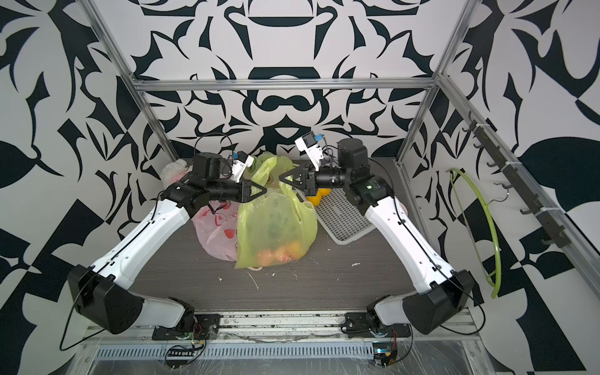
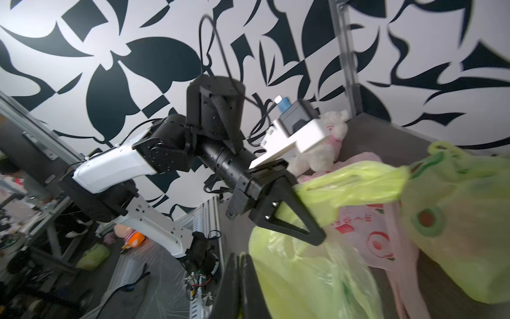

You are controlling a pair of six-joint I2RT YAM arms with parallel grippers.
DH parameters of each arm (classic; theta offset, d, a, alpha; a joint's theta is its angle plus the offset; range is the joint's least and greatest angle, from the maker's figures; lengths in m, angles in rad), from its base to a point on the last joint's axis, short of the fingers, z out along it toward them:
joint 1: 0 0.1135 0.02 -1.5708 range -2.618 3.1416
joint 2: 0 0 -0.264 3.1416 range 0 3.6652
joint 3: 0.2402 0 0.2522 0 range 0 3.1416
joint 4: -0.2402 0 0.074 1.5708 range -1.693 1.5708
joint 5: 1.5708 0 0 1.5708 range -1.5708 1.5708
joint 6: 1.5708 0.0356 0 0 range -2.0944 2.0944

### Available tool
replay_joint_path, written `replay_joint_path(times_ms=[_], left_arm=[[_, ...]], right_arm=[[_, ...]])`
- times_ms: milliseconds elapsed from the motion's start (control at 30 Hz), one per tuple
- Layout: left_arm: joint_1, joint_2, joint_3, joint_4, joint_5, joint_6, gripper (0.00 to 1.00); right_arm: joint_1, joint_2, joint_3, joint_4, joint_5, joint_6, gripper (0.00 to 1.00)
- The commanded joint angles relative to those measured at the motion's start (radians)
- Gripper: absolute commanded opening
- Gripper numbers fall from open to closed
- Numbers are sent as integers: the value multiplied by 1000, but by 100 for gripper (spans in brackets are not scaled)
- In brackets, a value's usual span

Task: Place the peach into a plastic bag & tie a knot
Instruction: Cross the plastic bag at the center of the board.

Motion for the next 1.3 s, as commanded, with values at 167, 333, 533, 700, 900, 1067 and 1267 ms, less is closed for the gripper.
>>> replay_joint_path(times_ms=[167,333,533,700,900,1067,1267], left_arm=[[-35,54,41,13,92,40,0],[-62,57,47,-25,96,84,0],[-62,58,64,-49,88,110,0],[-68,57,67,-67,90,129,0],[-84,68,85,-110,68,159,1],[-84,73,110,-130,59,175,5],[-85,88,152,-166,56,200,23]], right_arm=[[36,71,90,81,-60,40,0],[36,137,142,47,-45,60,0],[36,168,153,14,-14,59,0],[30,177,151,7,12,61,0],[19,232,213,-52,16,62,0],[20,254,237,-80,4,59,0],[17,266,251,-91,-15,55,0]])
